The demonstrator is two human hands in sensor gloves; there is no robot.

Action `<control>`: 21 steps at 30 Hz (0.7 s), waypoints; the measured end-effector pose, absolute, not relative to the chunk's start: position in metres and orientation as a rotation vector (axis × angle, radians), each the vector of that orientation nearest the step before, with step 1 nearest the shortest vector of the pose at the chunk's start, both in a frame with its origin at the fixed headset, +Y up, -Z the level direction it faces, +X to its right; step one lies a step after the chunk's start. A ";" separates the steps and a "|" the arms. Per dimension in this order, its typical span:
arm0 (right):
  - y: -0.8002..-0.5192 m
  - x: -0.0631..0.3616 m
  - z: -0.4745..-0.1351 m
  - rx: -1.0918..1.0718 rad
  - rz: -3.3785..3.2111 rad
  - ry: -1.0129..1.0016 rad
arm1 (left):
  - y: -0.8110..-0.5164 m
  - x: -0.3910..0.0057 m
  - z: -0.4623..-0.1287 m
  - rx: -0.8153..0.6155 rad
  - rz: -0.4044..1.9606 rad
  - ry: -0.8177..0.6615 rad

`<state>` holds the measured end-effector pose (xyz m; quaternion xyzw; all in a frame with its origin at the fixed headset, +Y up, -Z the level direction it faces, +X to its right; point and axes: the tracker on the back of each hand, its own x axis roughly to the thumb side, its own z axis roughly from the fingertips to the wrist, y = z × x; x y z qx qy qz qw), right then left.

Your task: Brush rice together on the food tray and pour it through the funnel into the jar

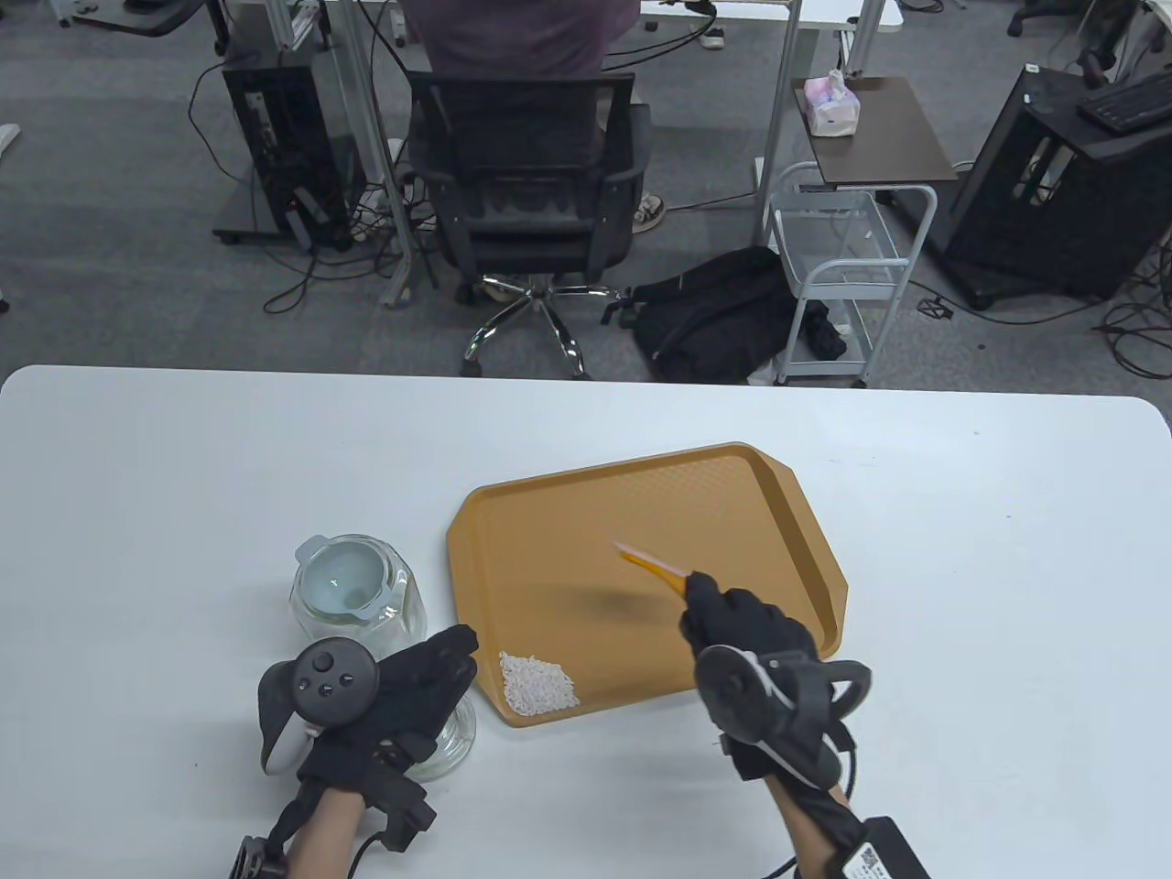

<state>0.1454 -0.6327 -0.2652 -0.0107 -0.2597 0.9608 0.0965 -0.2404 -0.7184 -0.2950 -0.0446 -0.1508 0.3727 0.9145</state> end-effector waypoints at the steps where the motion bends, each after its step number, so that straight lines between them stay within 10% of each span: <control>1: -0.639 0.167 -0.265 -0.120 2.832 -0.794 | -0.719 -0.240 -0.295 -0.095 0.771 -0.313; 21: -0.739 0.314 -0.278 -0.671 2.845 -0.367 | -0.721 -0.228 -0.292 -0.103 0.614 -0.264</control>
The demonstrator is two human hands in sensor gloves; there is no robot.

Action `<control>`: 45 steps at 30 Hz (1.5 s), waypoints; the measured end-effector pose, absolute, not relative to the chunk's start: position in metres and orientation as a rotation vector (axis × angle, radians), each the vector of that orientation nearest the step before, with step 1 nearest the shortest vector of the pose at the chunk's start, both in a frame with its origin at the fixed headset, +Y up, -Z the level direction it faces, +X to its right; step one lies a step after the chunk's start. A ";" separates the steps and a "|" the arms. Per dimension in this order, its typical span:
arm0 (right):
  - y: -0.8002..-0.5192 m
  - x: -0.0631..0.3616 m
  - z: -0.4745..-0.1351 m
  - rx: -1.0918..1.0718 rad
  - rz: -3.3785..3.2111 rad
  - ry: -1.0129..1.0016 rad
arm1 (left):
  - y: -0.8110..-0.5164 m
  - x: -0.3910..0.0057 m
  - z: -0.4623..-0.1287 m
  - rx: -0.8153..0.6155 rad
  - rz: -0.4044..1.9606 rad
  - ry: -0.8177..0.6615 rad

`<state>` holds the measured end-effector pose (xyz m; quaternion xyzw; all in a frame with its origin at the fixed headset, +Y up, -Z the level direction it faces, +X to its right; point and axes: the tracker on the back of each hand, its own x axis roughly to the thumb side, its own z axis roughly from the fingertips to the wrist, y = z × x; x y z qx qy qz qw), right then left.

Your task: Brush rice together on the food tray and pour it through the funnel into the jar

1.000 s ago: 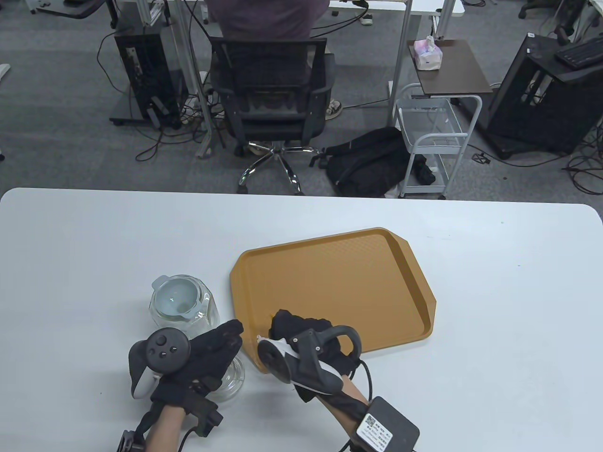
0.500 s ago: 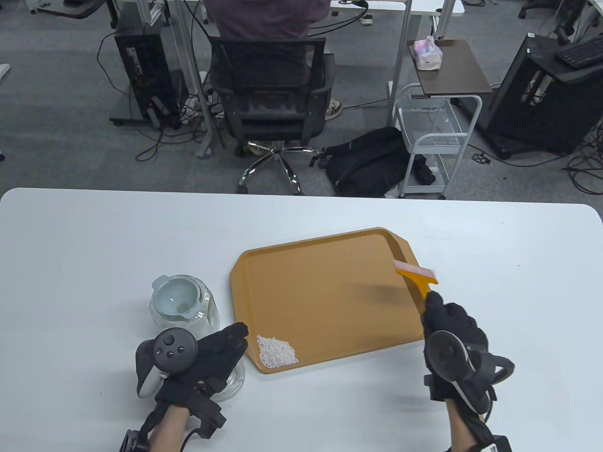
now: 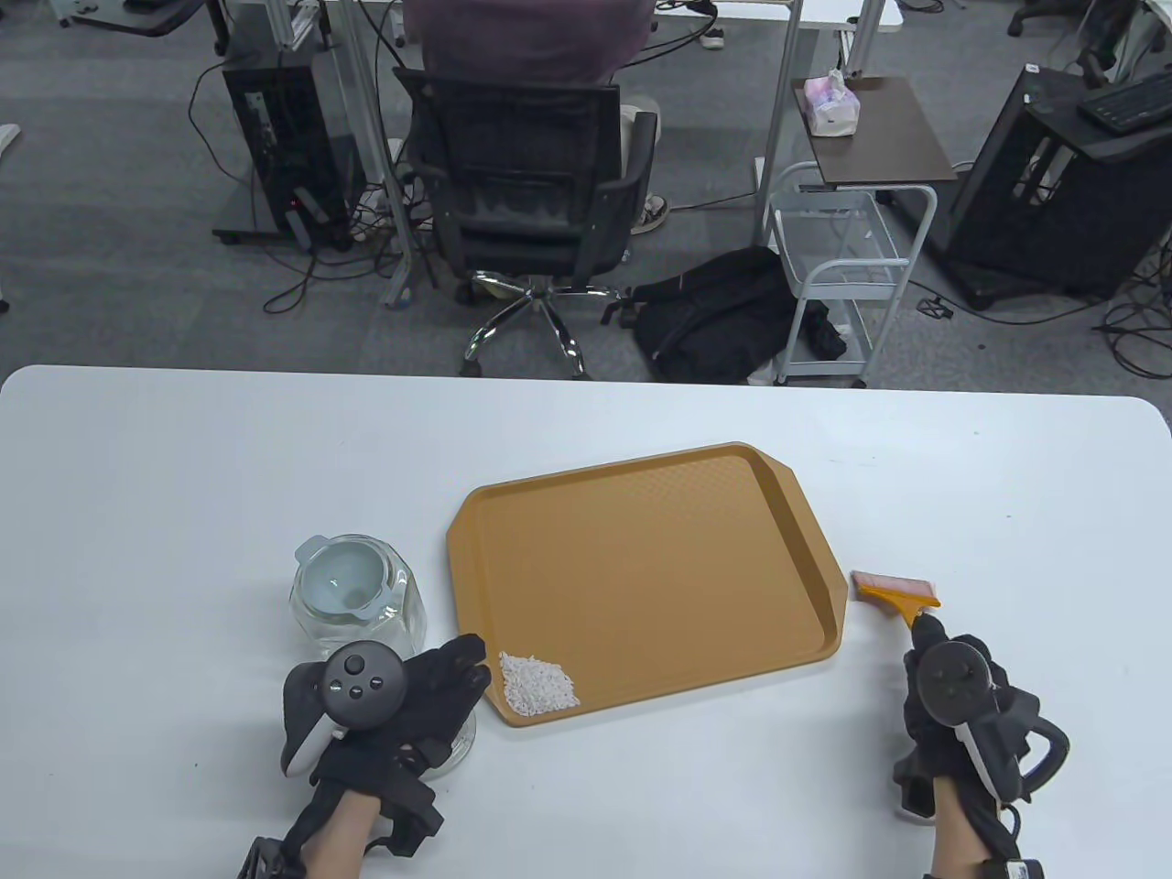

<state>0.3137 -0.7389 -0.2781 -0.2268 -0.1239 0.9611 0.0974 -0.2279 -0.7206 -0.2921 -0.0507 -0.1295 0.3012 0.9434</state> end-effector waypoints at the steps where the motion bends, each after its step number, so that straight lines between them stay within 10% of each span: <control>1: -0.740 0.317 -0.278 -0.670 2.828 -0.307 | -0.720 -0.228 -0.292 -0.100 0.612 -0.264; 10: -0.765 0.332 -0.280 -0.777 2.764 0.177 | -0.719 -0.228 -0.291 -0.095 0.627 -0.273; 31: -0.740 0.291 -0.299 -0.661 2.837 0.012 | -0.699 -0.212 -0.304 -0.009 0.688 -0.132; 45: -0.751 0.242 -0.383 -0.536 2.987 0.218 | -0.719 -0.153 -0.364 -0.401 0.274 0.125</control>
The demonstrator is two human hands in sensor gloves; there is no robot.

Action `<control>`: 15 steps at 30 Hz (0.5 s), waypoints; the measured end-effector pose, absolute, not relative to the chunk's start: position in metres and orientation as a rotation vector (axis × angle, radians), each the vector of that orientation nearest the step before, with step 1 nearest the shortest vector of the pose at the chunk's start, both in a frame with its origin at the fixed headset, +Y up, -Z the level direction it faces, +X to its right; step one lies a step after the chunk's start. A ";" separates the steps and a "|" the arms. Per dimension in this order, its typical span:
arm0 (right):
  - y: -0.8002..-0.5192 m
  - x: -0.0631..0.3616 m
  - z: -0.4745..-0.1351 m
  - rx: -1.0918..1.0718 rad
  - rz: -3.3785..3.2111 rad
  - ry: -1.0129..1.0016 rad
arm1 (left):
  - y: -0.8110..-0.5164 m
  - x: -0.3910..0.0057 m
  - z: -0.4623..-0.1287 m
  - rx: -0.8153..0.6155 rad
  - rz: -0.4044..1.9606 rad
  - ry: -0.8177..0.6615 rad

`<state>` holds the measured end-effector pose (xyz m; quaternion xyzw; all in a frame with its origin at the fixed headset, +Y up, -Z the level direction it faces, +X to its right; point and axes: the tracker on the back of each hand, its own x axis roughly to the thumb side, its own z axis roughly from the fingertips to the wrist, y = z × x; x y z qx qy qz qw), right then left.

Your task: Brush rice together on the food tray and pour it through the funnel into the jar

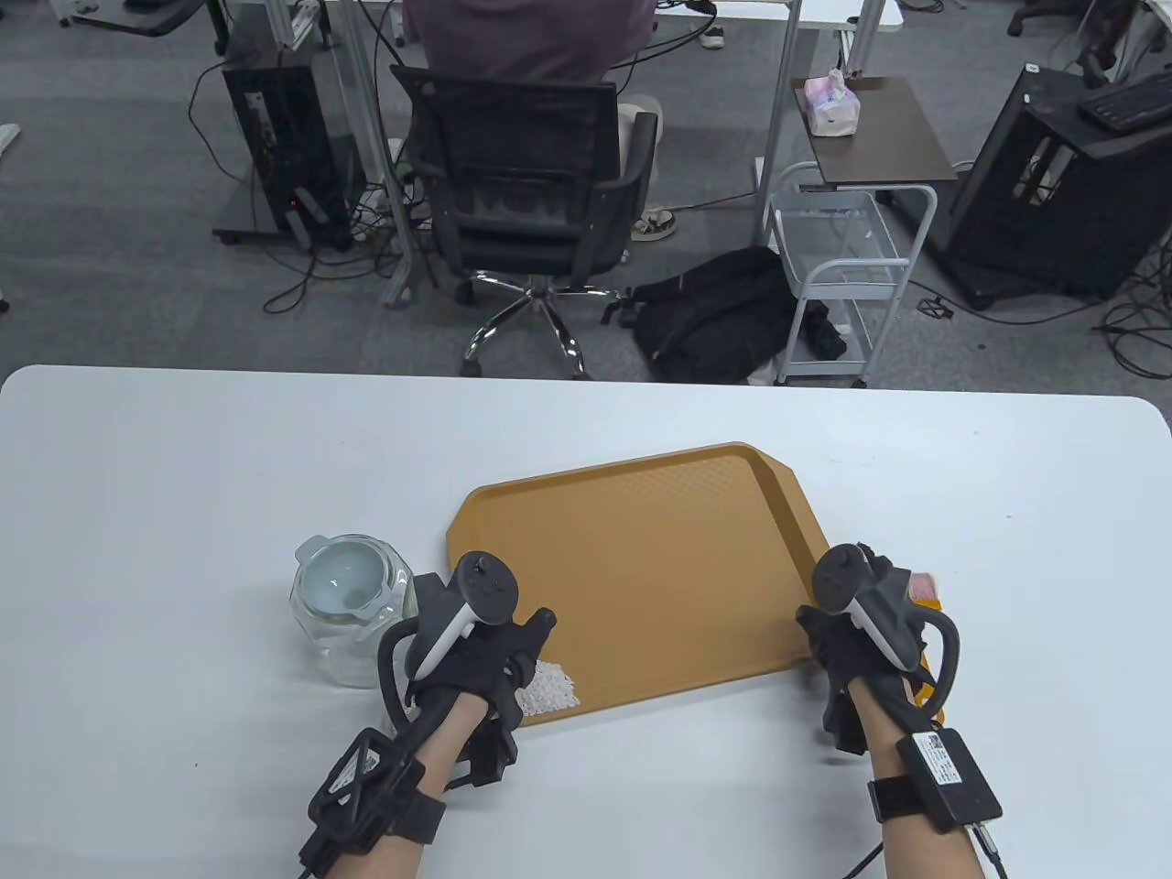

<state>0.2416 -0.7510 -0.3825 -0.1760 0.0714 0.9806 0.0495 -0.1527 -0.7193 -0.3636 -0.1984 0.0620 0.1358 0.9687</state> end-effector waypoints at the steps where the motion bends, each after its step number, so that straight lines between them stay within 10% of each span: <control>1: -0.753 0.241 -0.386 -0.545 2.982 0.219 | -0.722 -0.153 -0.367 -0.452 0.286 0.138; 15: -0.773 0.254 -0.404 -0.594 2.930 0.213 | -0.736 -0.158 -0.388 -0.623 0.366 0.196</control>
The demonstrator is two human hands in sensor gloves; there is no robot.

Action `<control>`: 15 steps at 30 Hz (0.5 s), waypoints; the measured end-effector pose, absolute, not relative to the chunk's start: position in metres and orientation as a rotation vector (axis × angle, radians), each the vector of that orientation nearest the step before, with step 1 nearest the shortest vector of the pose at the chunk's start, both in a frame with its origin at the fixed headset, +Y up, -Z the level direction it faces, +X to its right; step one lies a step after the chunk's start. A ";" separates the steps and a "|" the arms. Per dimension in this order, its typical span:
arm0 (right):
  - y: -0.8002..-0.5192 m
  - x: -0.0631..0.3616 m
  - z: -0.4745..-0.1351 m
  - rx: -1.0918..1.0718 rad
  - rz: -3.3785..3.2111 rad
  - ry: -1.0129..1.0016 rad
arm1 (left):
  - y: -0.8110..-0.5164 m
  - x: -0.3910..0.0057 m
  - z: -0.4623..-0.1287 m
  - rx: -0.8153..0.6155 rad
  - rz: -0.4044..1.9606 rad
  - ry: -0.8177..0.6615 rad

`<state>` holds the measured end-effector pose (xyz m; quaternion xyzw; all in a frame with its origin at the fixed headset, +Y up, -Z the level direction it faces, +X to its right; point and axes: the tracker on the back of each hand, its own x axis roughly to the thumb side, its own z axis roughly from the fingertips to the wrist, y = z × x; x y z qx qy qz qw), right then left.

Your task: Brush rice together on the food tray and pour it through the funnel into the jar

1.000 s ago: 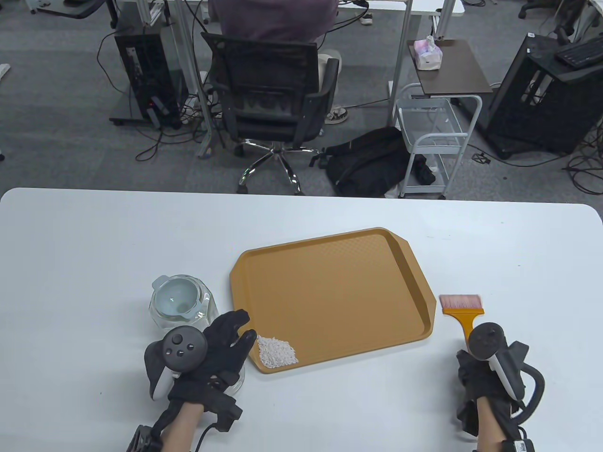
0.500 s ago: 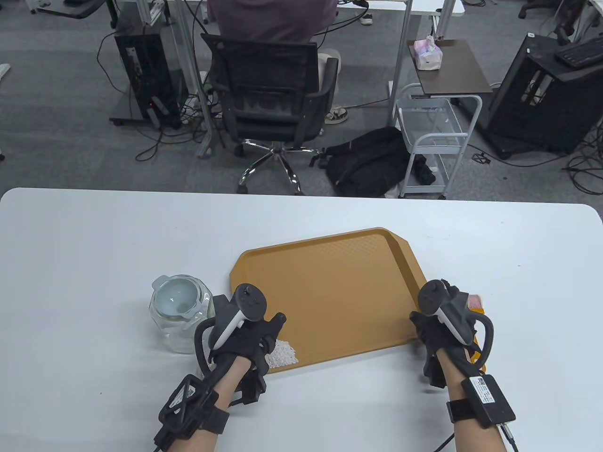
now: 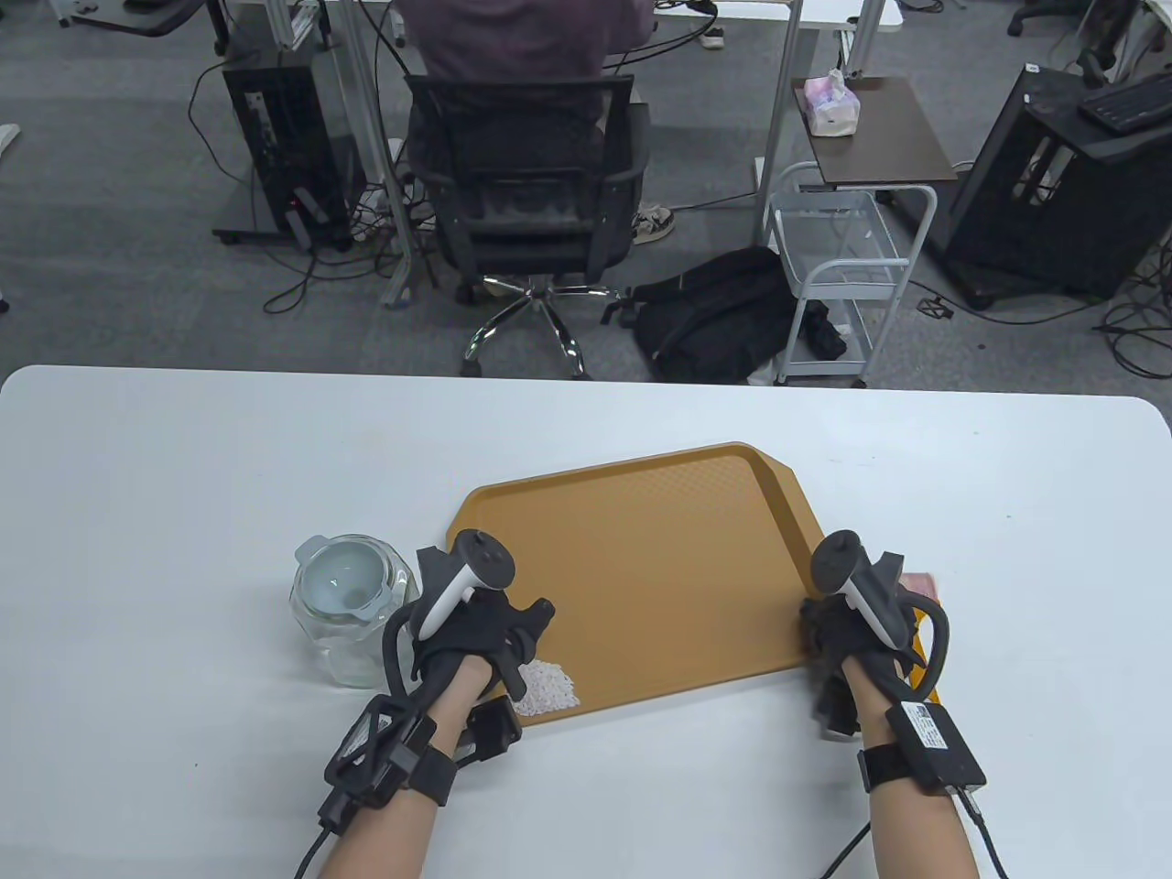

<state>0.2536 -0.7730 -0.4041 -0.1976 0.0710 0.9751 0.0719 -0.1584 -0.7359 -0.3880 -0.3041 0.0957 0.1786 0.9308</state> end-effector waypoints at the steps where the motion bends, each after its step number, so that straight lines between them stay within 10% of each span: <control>1: -0.774 0.255 -0.405 -0.595 2.911 0.216 | -0.738 -0.159 -0.388 -0.610 0.378 0.219; 15: -0.778 0.269 -0.411 -0.611 2.761 0.161 | -0.745 -0.154 -0.388 -0.682 0.432 0.225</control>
